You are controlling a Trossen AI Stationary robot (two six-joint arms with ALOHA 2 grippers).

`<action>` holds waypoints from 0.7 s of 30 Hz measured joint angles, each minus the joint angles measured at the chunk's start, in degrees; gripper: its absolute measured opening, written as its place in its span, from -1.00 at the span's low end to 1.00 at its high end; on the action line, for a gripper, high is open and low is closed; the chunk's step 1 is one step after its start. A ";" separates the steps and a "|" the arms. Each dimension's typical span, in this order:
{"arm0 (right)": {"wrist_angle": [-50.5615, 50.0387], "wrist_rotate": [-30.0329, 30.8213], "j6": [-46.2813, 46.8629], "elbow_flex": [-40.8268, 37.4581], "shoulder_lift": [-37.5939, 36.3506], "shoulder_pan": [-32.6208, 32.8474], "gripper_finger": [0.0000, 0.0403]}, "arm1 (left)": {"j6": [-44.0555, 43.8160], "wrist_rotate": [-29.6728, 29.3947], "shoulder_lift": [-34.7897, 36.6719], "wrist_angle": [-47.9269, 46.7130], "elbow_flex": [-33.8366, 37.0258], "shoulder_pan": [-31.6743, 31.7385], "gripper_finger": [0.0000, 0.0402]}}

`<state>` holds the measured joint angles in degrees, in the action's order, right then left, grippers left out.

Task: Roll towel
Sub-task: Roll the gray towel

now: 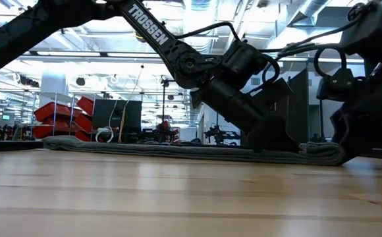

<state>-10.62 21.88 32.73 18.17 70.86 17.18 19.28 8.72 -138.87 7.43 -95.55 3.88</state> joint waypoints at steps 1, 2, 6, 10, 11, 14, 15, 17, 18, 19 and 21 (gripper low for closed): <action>-0.15 -0.03 -0.24 0.23 -0.01 -0.06 0.27 | 0.01 0.00 0.00 -0.02 0.00 0.00 -0.97; -0.37 -0.02 -0.87 0.55 -0.01 -0.06 0.27 | -0.01 -0.01 0.00 -0.04 0.02 0.00 -0.97; -2.72 0.19 -2.68 2.58 0.12 -0.10 0.27 | 0.01 -0.03 0.00 -0.17 0.04 0.00 -0.97; -4.27 0.80 -3.36 4.59 0.12 -0.27 0.27 | 0.01 -0.03 0.00 -0.36 0.04 0.00 -0.97; -4.60 0.80 -3.47 4.93 0.12 -0.43 0.27 | 0.01 -0.03 0.00 -0.36 0.04 0.00 -0.97; -4.55 0.88 -4.17 5.76 0.08 -1.00 0.27 | 0.01 -0.03 0.00 -0.37 0.07 0.00 -0.97; -4.51 0.93 -4.37 5.91 0.07 -1.24 0.27 | 0.01 -0.03 -0.02 -0.39 0.07 0.00 -0.97; -4.53 0.93 -4.50 5.95 0.07 -1.65 0.27 | 0.01 -0.03 0.00 -0.82 -0.13 -0.02 -0.97; -4.51 0.95 -4.48 5.97 0.05 -1.70 0.27 | 0.01 -0.05 0.18 -1.69 -0.48 0.00 -0.97; -4.49 0.97 -4.48 5.97 0.05 -1.72 0.27 | 0.02 -0.18 0.37 -2.74 -0.67 -0.04 -0.97; -4.30 1.01 -4.42 5.98 0.03 -1.72 0.27 | 0.43 -0.19 0.52 -4.04 -1.29 -0.20 -0.97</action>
<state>-14.93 22.88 28.30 24.15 70.89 15.46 19.71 8.53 -138.35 3.39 -96.84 3.68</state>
